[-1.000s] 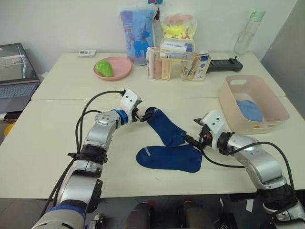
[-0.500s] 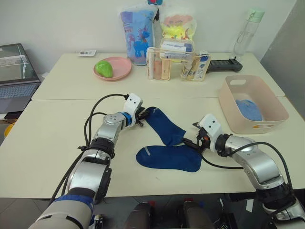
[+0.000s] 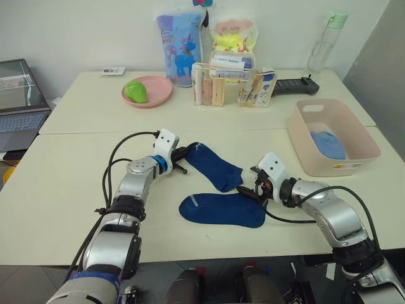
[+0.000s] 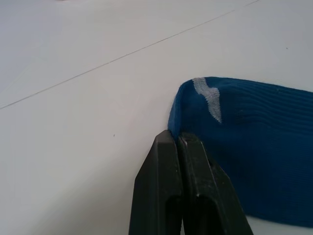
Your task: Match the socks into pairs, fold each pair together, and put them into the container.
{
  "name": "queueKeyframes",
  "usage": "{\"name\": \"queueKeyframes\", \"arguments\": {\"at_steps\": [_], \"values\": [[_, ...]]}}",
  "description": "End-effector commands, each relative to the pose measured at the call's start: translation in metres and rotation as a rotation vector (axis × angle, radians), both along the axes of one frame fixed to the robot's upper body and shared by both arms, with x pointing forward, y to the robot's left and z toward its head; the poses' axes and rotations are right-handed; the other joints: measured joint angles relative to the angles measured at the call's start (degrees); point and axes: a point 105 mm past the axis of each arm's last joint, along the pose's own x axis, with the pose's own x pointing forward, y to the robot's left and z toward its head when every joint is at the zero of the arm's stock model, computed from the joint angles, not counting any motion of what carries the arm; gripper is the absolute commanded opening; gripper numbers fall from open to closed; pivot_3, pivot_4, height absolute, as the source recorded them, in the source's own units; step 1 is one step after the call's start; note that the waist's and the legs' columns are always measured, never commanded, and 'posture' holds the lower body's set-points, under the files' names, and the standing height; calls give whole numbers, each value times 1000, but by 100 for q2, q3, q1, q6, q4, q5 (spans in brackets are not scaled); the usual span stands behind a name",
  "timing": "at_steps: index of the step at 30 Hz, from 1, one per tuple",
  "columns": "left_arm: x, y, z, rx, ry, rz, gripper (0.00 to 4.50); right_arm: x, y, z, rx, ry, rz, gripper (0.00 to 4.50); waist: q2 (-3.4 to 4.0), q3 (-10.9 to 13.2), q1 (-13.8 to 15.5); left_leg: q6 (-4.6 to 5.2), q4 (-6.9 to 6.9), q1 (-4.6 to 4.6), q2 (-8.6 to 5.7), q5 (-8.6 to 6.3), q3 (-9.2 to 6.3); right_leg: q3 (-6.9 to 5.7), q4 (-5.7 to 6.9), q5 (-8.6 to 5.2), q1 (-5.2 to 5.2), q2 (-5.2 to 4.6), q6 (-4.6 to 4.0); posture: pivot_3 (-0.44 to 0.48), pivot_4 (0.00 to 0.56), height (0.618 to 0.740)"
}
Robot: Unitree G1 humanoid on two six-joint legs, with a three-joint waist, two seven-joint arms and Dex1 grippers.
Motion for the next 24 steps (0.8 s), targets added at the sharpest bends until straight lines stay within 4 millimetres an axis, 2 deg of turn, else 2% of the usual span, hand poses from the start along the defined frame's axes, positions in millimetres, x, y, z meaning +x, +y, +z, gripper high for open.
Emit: {"name": "queueKeyframes", "arguments": {"at_steps": [1, 2, 5, 15, 16, 20, 24], "values": [[-2, 6, 13, -27, -43, 43, 8, 4, 9, 5, 32, 6, 15, 4500, 0, 0, -4, 0, 0, 1, 0, 0, 1, 2, 1, 0, 0, 0, 0, 0, 150, 740], [-3, 5, 13, -29, -43, 47, 8, 5, 11, 4, 41, 17, 14, 4500, 0, 0, -2, 0, 2, 0, 0, 0, 0, 0, 2, 0, 0, 0, 0, 0, 150, 740], [-5, -1, 13, -27, -44, 42, 0, 8, 14, 1, 75, 56, -3, 3875, 0, 0, 1, 0, 2, 0, -1, 0, 0, 1, 2, 0, 0, 0, 0, 0, 150, 740], [-6, -5, 17, -28, -46, 38, 0, 14, 8, 3, 103, 81, -47, 166, 0, 0, 4, 0, 4, -1, -2, 0, 0, 0, 2, 0, 0, -1, 0, 0, 150, 740], [-6, -4, 17, -27, -47, 37, 0, 13, 7, 4, 106, 80, -48, 38, 0, 0, 5, 0, 4, -1, -2, 0, 0, 0, 2, 0, 0, -1, 0, 0, 150, 740], [-14, -3, 24, -32, -78, 7, 0, 11, 2, 10, 110, 72, -47, 38, 0, 0, 3, 0, 4, -2, -2, 0, 0, 1, 2, 0, 0, -1, 0, 0, 150, 740], [-42, -13, 43, -140, -127, -73, 0, 6, -9, 27, 141, 79, -16, 38, 0, 0, 1, 0, 3, -4, -1, 0, 1, 2, 0, 0, -1, -1, 0, 0, 150, 740]]}}
